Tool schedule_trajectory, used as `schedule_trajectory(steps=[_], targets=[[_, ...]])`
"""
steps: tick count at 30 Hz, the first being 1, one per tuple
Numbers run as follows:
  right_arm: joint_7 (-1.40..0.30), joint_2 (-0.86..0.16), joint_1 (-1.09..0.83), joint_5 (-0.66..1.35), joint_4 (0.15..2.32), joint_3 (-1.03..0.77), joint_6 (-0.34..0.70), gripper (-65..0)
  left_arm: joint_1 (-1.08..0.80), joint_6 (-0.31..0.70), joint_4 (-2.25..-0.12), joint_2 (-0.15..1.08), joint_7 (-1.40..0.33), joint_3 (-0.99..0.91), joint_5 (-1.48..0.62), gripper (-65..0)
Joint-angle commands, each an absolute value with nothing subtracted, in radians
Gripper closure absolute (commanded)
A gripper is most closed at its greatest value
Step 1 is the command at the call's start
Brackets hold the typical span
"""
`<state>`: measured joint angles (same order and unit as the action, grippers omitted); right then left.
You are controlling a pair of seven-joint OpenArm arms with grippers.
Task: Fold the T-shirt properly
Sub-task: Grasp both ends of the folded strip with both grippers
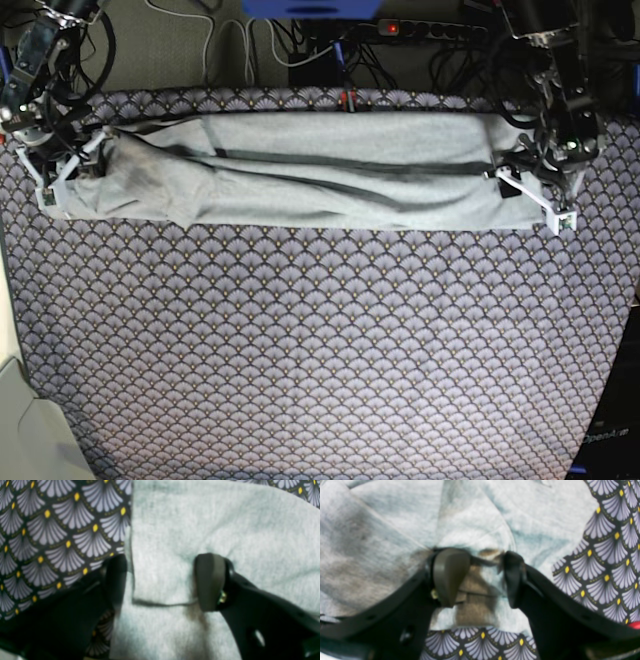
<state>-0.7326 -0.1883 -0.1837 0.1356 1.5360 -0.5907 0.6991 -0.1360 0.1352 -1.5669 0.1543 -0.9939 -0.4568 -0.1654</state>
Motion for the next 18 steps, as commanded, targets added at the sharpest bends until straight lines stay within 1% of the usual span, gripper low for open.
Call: schedule_trajectory(steps=[1, 9, 11, 18], targets=[[-0.717, -0.205, -0.177, 0.140, 1.547, -0.595, 0.698, -31.4, -0.139, 0.134, -1.577, 0.163, -1.010, -0.460, -0.151, -42.3], [-0.717, -0.205, -0.177, 0.140, 1.547, -0.595, 0.698, -31.4, -0.130, 0.131, -1.629, 0.194, -1.015, -0.458, -0.150, -42.3], [-0.717, -0.205, -0.177, 0.140, 1.547, -0.595, 0.698, -31.4, -0.124, 0.131, -1.621, 0.208, -1.038, -0.455, -0.150, -42.3], [-0.719, -0.205, -0.166, 0.140, 1.546, -0.595, 0.698, -31.4, -0.108, 0.131, -1.563, 0.209, -1.036, -0.455, -0.150, -42.3]])
